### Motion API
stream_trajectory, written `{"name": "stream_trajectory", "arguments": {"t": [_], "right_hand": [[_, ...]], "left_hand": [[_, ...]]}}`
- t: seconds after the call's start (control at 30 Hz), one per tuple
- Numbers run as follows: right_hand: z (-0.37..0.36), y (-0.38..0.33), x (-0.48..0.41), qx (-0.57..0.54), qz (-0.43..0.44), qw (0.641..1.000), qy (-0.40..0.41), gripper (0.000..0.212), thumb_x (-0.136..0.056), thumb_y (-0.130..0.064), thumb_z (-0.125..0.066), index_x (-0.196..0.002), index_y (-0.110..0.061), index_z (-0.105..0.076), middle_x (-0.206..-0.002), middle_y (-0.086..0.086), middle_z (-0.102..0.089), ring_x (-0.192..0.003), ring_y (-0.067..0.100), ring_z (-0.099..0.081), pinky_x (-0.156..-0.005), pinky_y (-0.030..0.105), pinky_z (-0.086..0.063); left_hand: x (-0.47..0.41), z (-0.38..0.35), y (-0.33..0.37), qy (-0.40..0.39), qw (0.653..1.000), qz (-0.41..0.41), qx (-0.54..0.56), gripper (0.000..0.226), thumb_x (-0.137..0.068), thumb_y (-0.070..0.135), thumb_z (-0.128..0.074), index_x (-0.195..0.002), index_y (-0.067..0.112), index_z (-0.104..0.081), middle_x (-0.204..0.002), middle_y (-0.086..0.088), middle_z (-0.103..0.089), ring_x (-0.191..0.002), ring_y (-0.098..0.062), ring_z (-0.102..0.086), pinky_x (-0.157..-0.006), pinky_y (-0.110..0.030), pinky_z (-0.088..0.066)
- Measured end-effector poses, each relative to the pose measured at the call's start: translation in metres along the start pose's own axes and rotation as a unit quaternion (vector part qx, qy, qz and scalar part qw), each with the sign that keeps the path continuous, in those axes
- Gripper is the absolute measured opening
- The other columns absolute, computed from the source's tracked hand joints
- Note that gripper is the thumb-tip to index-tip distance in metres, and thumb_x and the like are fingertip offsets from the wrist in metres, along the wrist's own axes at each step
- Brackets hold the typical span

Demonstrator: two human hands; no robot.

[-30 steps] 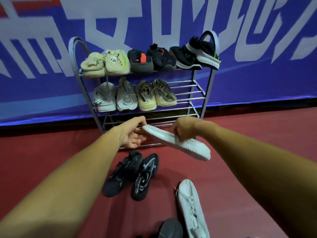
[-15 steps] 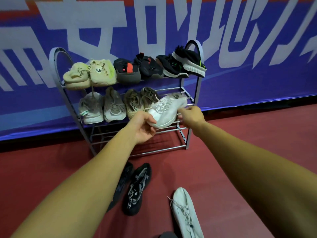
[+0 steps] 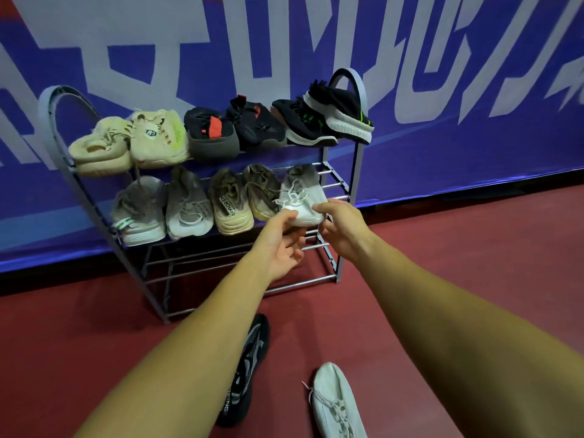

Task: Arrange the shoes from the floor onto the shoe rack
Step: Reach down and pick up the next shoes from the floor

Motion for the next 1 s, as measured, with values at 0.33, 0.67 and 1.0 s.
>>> {"name": "stream_trajectory", "arguments": {"t": [0.33,0.67,1.0], "right_hand": [[0.001,0.022,-0.028,-0.063,0.0,0.996,0.067,0.009,-0.085,-0.018,-0.069,-0.088,-0.012,-0.062,-0.058,0.002,-0.053,-0.045,0.013,-0.042,-0.044,0.024,-0.033],[0.024,0.013,-0.049,0.019,0.043,0.997,0.055,0.011,-0.084,-0.008,-0.072,-0.077,-0.014,-0.066,-0.055,-0.007,-0.063,-0.043,0.002,-0.056,-0.041,0.016,-0.04],[0.023,0.028,-0.061,-0.11,0.024,0.988,0.104,0.02,-0.085,-0.003,-0.073,-0.103,0.001,-0.067,-0.054,0.003,-0.063,-0.033,0.008,-0.051,-0.035,0.017,-0.038]], "left_hand": [[-0.041,-0.023,-0.004,0.018,0.999,-0.019,0.022,0.019,-0.088,0.017,-0.067,-0.106,0.021,-0.061,-0.066,0.003,-0.067,-0.05,-0.005,-0.053,-0.051,-0.018,-0.034],[-0.073,-0.021,-0.005,0.034,0.998,-0.042,-0.022,0.01,-0.084,0.026,-0.076,-0.085,0.025,-0.066,-0.075,0.01,-0.067,-0.057,-0.003,-0.045,-0.048,-0.017,-0.027],[-0.081,-0.026,-0.009,0.035,0.998,-0.05,-0.007,0.013,-0.085,0.036,-0.075,-0.084,0.026,-0.067,-0.071,0.01,-0.063,-0.059,-0.004,-0.048,-0.049,-0.018,-0.031]]}}
Point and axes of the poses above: each hand's wrist, its own x-axis away from the middle knuckle, its own z-axis out of the back of the hand, y = z × x, the point moved 8 cm from there along -x, towards the middle knuckle
